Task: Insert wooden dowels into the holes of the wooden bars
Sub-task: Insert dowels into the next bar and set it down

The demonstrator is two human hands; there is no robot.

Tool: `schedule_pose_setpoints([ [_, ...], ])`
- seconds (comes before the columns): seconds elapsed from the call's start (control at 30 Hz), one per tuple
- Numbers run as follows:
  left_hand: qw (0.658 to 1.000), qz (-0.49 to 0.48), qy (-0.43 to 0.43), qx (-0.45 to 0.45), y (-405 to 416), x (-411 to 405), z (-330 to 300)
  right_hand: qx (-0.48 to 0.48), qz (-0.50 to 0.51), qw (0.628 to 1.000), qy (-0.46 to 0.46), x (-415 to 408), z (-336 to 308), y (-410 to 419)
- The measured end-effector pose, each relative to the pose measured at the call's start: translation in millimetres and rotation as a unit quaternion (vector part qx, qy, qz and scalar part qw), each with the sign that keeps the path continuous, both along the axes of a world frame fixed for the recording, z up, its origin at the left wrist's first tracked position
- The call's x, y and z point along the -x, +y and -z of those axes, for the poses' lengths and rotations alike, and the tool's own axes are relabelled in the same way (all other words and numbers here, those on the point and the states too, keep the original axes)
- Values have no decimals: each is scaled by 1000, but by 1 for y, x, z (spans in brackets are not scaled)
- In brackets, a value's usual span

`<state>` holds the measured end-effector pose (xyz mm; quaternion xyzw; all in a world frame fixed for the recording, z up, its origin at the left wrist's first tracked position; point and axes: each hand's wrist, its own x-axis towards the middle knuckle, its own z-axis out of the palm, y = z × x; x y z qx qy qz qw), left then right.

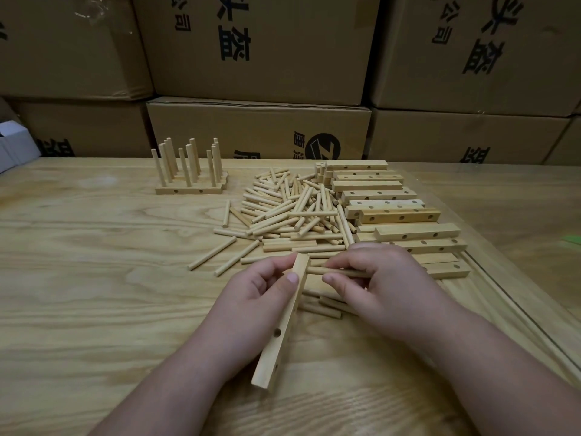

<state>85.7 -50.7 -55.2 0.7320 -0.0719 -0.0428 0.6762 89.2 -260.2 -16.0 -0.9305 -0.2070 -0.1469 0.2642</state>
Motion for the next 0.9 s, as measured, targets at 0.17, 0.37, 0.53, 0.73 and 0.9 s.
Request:
schedule_pose_setpoints([
  [0.17, 999, 9, 28, 20, -3, 0, -3, 13, -9, 1000, -5, 5, -3, 11],
  [0.37, 1000, -30, -8, 3, 1, 0, -3, 20, -27, 999, 14, 9, -8, 17],
  [0.53, 999, -35, -33, -23, -3, 0, -6, 52, -19, 998, 18, 10, -11, 18],
  [0.73, 998, -45, -14, -39, -5, 3, -9, 64, -17, 998, 20, 13, -14, 21],
  [0.9, 984, -43, -84, -148, -7, 1, -6, 113, -9, 993, 24, 13, -16, 22],
])
